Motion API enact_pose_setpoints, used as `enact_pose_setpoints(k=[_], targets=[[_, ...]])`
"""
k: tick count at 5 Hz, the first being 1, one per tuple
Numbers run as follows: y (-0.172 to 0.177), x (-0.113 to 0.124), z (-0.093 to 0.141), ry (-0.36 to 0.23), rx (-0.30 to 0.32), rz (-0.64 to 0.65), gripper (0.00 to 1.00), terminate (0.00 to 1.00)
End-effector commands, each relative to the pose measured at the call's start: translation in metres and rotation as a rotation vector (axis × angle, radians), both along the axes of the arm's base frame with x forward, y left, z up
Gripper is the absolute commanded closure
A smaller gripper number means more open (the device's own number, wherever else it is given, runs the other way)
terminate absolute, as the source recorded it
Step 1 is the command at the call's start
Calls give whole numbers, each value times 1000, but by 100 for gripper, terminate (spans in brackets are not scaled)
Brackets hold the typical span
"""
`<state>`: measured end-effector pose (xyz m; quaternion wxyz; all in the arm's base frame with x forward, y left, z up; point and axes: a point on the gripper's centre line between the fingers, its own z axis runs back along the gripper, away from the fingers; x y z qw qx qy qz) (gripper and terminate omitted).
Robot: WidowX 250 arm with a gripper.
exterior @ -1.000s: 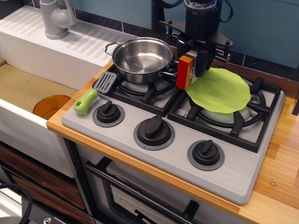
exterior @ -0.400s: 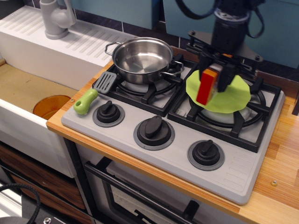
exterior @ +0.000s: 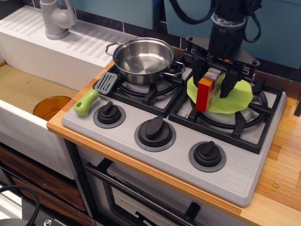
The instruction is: Put crackerbox on plate and spatula in pot or pan on stove
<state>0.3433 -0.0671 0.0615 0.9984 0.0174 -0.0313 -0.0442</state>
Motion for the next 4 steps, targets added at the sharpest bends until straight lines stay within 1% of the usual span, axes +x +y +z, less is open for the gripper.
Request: enact_pose_setpoints(k=[1,2,3,4], targets=[[-6,6,33,-70,-18,-6,0,0],[-7,0,49,-38,-15,-1,0,0],[-6,-5,66,-8,1,0,0,0],[-4,-8,75,14,-1,-1,0,0]])
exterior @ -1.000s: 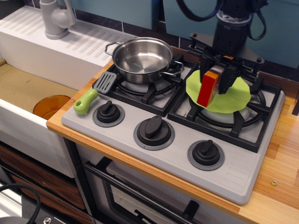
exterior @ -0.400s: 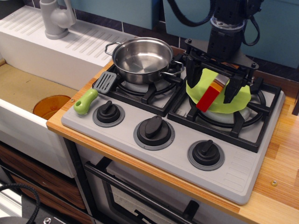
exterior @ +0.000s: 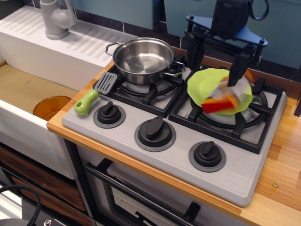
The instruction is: Put crackerbox on plate and spatula in pot or pan on stove
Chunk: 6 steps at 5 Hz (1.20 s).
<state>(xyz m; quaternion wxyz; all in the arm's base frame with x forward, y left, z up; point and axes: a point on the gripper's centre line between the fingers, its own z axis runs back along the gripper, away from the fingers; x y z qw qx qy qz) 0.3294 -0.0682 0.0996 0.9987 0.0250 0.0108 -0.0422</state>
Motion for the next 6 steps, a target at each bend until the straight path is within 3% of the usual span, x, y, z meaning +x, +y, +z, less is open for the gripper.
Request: enact_pose_setpoints(k=[1,4,5,6], targets=[[-3,3,41,-51,-12,-23,0,0],[-3,3,41,-51,-12,-23,0,0],[3,-19,33,-63,-13,-64,0,0],[24,-34,26,-100,37,-48,0,0]])
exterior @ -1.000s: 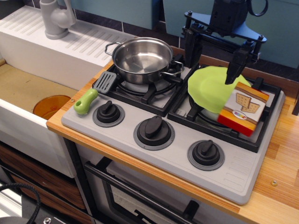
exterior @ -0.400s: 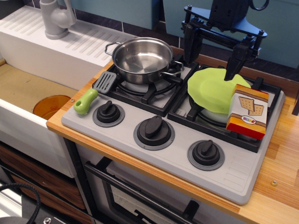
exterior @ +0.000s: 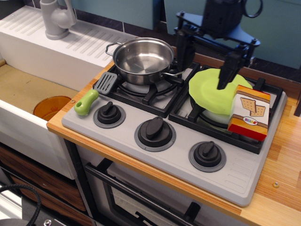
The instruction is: Put crackerbox on plate and spatula in pot or pan on stove
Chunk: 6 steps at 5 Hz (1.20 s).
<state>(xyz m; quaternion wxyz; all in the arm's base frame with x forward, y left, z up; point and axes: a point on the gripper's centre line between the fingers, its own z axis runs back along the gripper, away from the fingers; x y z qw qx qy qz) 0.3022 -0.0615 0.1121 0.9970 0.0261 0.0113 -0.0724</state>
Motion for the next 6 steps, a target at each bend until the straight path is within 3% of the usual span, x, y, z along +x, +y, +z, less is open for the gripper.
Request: enact_pose_setpoints(k=[1,3,5,6], targets=[[41,-20,0,-147,71,12,0,0],[79,-34,-29,-234,98,-2,0,0],[120,-22,-17,-279,119,-40,0,0],[133,-15,-24,-284,126,-7,0,0]])
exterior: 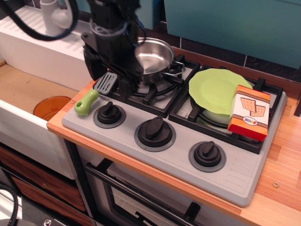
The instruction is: Put crackerbox on plate and spatula in pot or pan on stove
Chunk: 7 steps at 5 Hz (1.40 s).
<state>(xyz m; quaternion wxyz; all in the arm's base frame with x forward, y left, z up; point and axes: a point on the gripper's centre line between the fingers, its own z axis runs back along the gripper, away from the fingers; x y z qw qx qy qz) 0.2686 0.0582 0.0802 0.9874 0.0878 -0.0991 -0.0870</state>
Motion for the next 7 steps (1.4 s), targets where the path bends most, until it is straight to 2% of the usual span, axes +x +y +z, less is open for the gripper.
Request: enact_pose_setpoints(k=[1,4,5,6,7], targets=[[24,20,-1,-75,3,30,0,0],[47,13,-29,-99,-5,63,0,0],[46,9,-43,-106,-32,73,0,0],[38,6,-60,-86,-60,111,0,0],[28,0,-65,-81,-80,136,100,0]])
